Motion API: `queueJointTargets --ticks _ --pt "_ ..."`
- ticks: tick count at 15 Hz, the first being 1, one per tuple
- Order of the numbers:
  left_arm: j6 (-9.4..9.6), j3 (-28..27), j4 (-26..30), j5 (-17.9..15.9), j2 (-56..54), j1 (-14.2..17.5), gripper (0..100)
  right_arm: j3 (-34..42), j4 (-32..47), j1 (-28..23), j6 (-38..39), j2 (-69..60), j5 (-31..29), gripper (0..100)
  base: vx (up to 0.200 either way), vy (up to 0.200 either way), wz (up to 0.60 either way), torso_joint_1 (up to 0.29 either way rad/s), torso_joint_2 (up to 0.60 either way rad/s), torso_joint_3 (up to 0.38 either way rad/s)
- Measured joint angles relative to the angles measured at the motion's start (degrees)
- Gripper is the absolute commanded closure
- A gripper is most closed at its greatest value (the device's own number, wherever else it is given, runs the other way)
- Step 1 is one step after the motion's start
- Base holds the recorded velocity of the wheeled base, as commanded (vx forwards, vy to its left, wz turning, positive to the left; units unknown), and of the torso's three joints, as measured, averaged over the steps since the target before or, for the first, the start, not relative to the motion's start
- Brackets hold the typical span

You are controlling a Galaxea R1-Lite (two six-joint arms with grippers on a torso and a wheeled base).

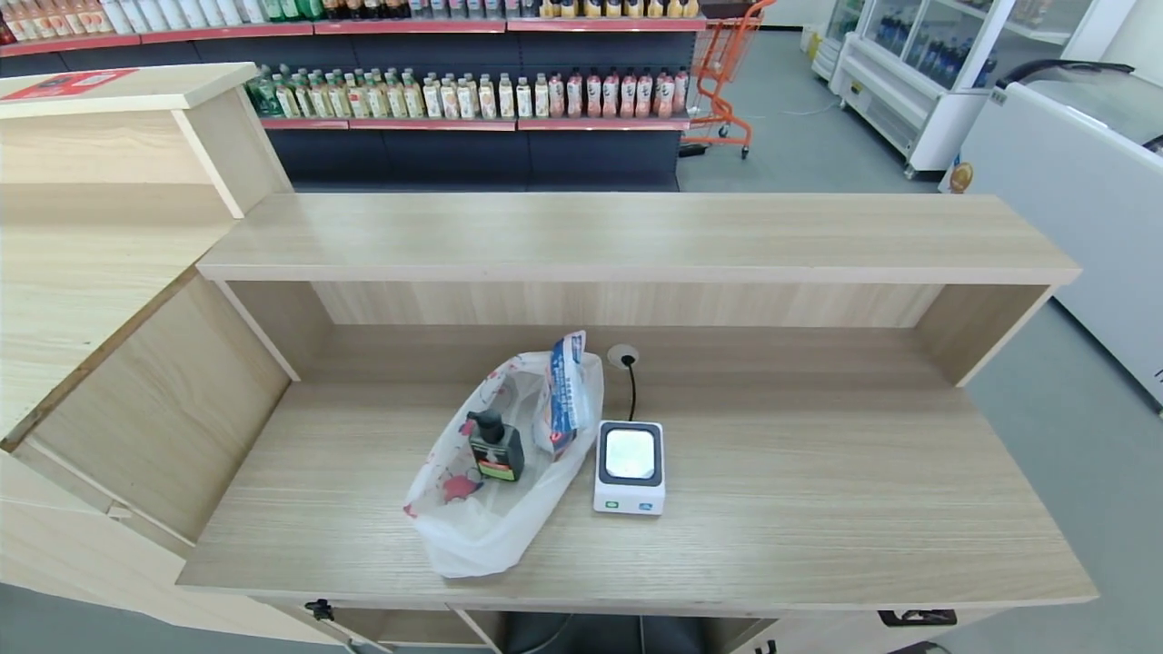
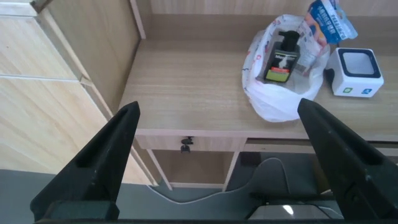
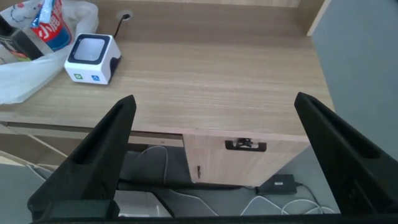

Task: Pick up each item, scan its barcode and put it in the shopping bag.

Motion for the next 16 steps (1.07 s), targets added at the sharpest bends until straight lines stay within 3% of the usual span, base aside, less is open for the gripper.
queueJointTargets --ticks 5,9,10,16 --pt "-0.13 0.0 0.02 -0.02 0.1 -0.09 0 0.0 0.0 -0.02 0.0 0.04 -0.01 0 0.0 0.0 0.0 0.0 0.0 0.0" --pt "-0.28 0.0 0.0 0.0 0.07 -0.07 0 0.0 0.0 0.0 0.17 0.06 0.0 0 0.15 0.0 0.0 0.001 0.0 0.003" --pt "-0.33 0.0 0.0 0.0 0.07 -0.07 0 0.0 0.0 0.0 0.37 0.06 -0.01 100 0.0 0.0 0.0 0.0 0.0 0.0" --pt "-0.38 0.0 0.0 0.0 0.07 -0.05 0 -0.05 0.02 0.0 0.44 0.09 -0.01 100 0.0 0.0 0.0 0.0 0.0 0.0"
